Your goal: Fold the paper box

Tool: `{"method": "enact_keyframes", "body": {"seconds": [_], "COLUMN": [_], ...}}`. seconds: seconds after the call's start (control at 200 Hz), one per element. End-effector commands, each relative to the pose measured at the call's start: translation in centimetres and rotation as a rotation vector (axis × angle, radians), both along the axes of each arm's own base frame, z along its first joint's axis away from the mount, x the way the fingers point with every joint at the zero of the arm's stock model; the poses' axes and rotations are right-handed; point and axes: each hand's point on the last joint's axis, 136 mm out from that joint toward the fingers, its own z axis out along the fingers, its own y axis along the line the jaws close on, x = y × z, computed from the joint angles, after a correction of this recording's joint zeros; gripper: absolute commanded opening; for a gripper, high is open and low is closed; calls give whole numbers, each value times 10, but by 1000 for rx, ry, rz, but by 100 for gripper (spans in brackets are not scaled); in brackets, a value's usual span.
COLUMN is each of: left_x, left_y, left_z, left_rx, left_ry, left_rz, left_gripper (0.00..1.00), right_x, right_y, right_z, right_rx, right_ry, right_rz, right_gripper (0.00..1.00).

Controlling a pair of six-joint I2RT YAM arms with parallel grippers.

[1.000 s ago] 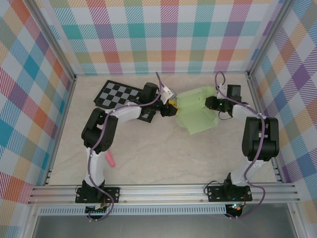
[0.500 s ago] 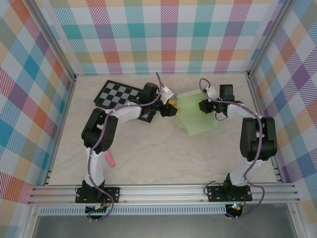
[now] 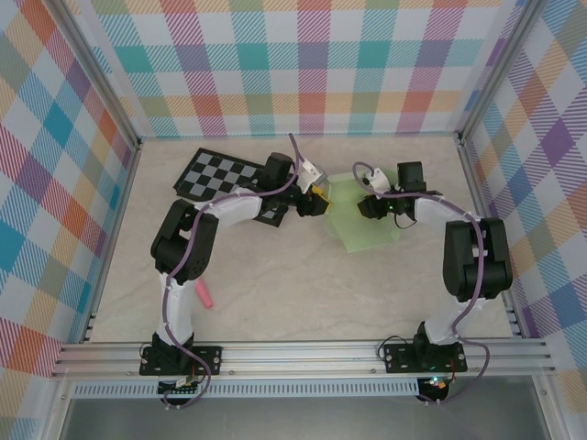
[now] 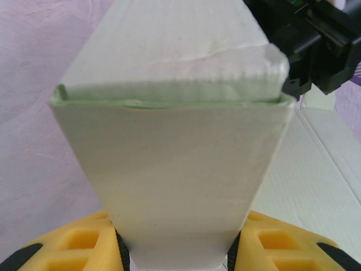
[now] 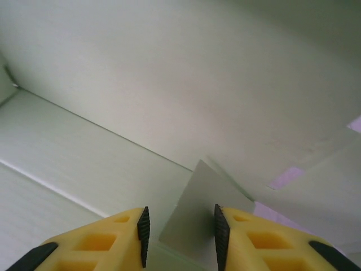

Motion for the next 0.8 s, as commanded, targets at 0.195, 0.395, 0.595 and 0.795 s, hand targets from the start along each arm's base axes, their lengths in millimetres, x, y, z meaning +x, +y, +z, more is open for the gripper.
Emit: {"method": "enact_keyframes", "body": {"seconds": [0.195, 0.395, 0.595, 0.795], "left_x": [3, 8, 11, 11], "left_y": [-14, -18, -20, -20], "left_z": [9, -7, -9, -11], "left_rx": [-18, 3, 7, 8], "left_ry": [-57, -50, -48, -44], "left_rz": [-41, -36, -39, -41], "left_gripper": [35, 35, 35, 35], "right_x": [-13, -17, -23, -22], "right_y": [31, 31, 30, 34], "right_z": [2, -19, -20, 17], "right_rx": [19, -69, -83, -38], "right_ry": [54, 115, 109, 2], "right_rz": [169, 199, 206, 199], "right_gripper": [39, 38, 37, 39]}}
